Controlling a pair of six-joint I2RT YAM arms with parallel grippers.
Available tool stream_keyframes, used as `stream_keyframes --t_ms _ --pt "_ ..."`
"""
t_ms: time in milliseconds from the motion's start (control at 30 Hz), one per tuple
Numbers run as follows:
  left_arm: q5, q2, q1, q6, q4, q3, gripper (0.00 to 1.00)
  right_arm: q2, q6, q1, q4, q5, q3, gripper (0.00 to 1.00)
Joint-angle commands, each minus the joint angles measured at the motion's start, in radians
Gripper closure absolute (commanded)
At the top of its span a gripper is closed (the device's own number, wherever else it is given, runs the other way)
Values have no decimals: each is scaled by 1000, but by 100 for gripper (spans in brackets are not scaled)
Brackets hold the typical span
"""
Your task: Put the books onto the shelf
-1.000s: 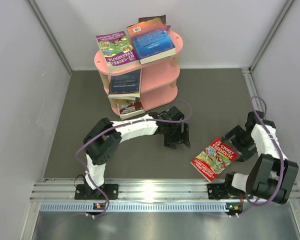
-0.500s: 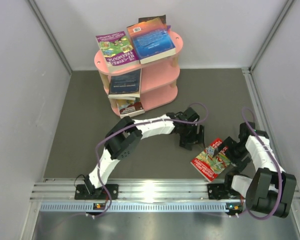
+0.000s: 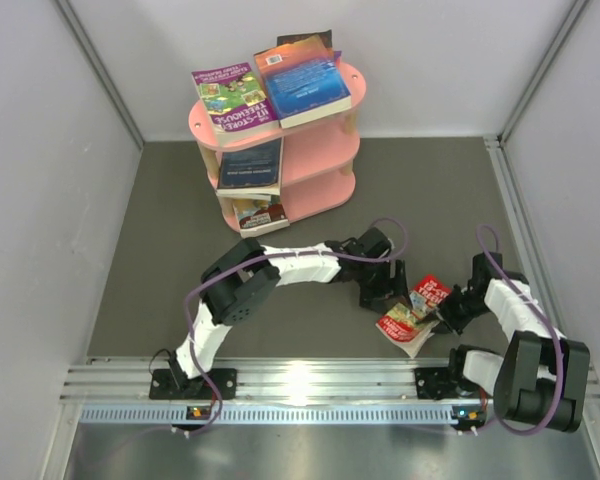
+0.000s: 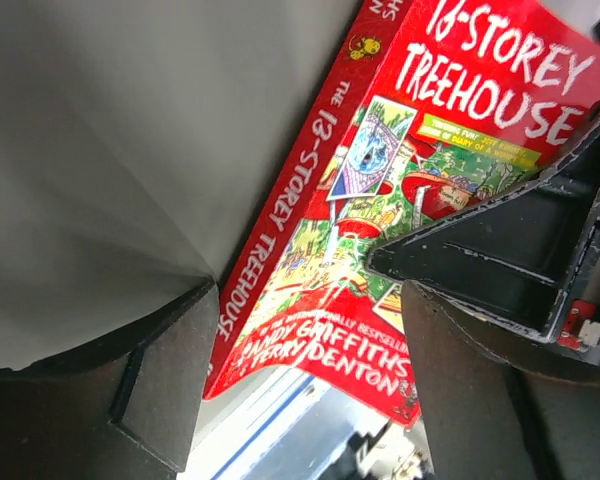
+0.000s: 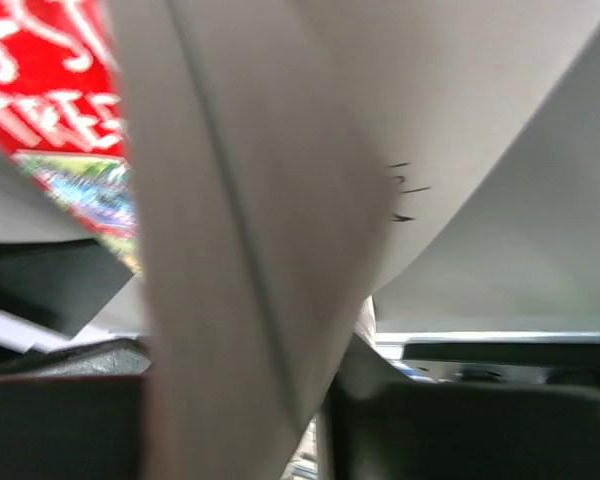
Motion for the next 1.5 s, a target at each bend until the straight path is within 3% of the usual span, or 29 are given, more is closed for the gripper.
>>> stream_keyframes --t_ms 0,67,267,567,767,900,1000,1033,1100,1200,1233,1300,1333,1367,1433,1467 --pt "67 -56 -34 -122 183 -142 21 -21 90 12 272 -53 25 95" --pt "62 -96 -32 -140 217 -208 21 -38 89 12 262 -53 48 100" --pt "27 -202 -26 -139 232 -308 21 -51 125 49 203 -159 125 100" --pt "70 -366 121 -160 281 -431 21 -76 273 127 304 -424 343 100" --pt "156 -394 172 -211 390 -423 25 -102 417 179 482 -559 286 100" --pt "197 -419 170 -277 517 -419 43 -99 452 198 566 -598 233 100" --pt "197 -457 170 -278 515 -419 58 -82 508 247 625 -616 245 100" --pt "196 -465 170 -275 495 -417 78 -76 509 257 631 -616 257 100" --pt "173 -498 170 -255 461 -416 100 -56 509 265 628 -616 294 100" --pt "115 -564 170 -214 365 -413 100 -28 508 267 621 -618 344 99" --pt "98 -599 170 -199 297 -397 100 -24 505 268 605 -615 360 94" --pt "47 -627 170 -139 196 -368 100 -13 494 265 584 -602 407 66" --pt "33 -655 170 -116 155 -327 100 -10 470 264 559 -592 426 49" --pt "21 -667 170 -69 66 -307 100 -4 450 264 497 -579 471 25" --pt "-16 -705 170 -22 -10 -243 100 5 369 248 400 -526 528 10" --pt "-25 -718 169 23 -72 -216 100 16 338 241 302 -506 588 7"
